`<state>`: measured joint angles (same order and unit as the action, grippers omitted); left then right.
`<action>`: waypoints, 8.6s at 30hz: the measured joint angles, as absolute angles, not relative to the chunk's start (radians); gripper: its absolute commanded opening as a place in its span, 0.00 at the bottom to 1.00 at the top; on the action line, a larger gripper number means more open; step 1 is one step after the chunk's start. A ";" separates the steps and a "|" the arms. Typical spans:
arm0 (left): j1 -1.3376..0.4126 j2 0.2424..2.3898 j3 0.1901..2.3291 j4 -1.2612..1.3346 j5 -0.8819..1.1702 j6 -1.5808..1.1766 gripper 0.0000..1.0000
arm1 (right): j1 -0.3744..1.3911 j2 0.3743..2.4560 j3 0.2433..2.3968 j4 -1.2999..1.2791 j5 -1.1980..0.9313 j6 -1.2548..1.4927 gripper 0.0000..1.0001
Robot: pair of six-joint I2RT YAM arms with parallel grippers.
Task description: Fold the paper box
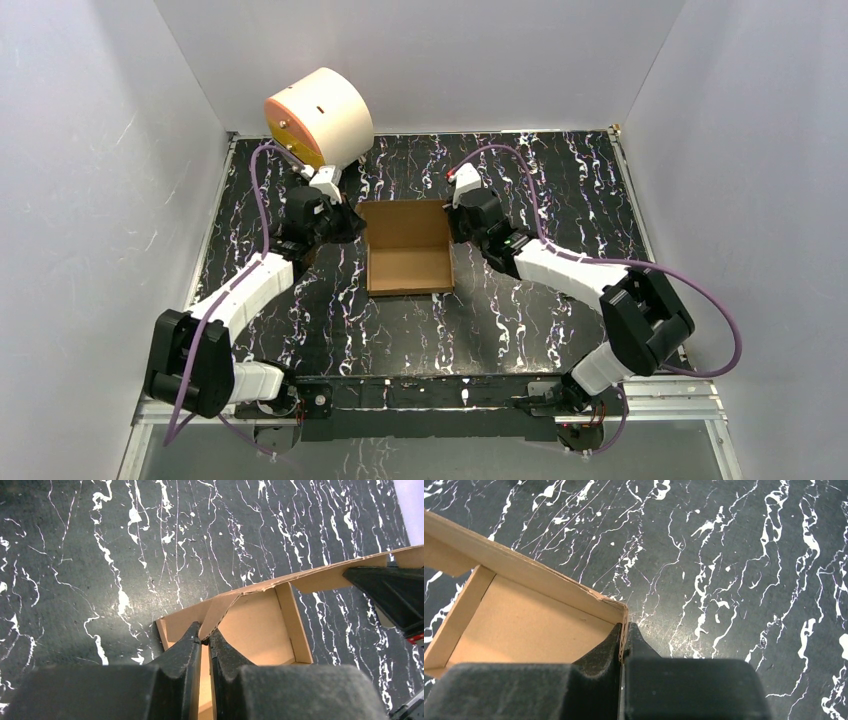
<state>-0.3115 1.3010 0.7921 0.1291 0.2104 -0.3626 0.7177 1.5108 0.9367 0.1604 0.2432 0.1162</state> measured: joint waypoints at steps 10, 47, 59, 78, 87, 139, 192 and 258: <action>-0.357 1.255 0.727 0.187 0.128 -0.484 0.08 | 0.775 1.534 0.937 0.176 0.445 0.299 0.07; -0.469 1.038 0.394 0.347 0.043 -0.708 0.11 | 0.999 1.456 0.714 0.323 0.825 0.597 0.15; -0.475 1.059 0.391 0.327 0.068 -0.711 0.13 | 1.011 1.462 0.747 0.282 0.781 0.664 0.14; -0.458 0.915 0.561 0.066 -0.062 -0.457 0.48 | 0.924 1.398 0.709 0.355 0.604 0.089 0.04; -0.349 1.021 0.666 0.054 0.076 -0.270 0.49 | 0.750 1.360 0.748 0.234 0.281 -0.131 0.05; -0.405 1.291 0.739 0.124 0.141 -0.187 0.02 | 0.722 1.381 0.802 0.215 0.232 0.171 0.11; -0.621 1.145 0.394 0.509 -0.246 -0.609 0.10 | 1.015 1.419 0.682 0.250 0.884 0.822 0.14; -0.643 1.241 0.704 0.051 -0.281 -0.650 0.20 | 0.701 1.351 0.828 0.029 0.210 0.226 0.80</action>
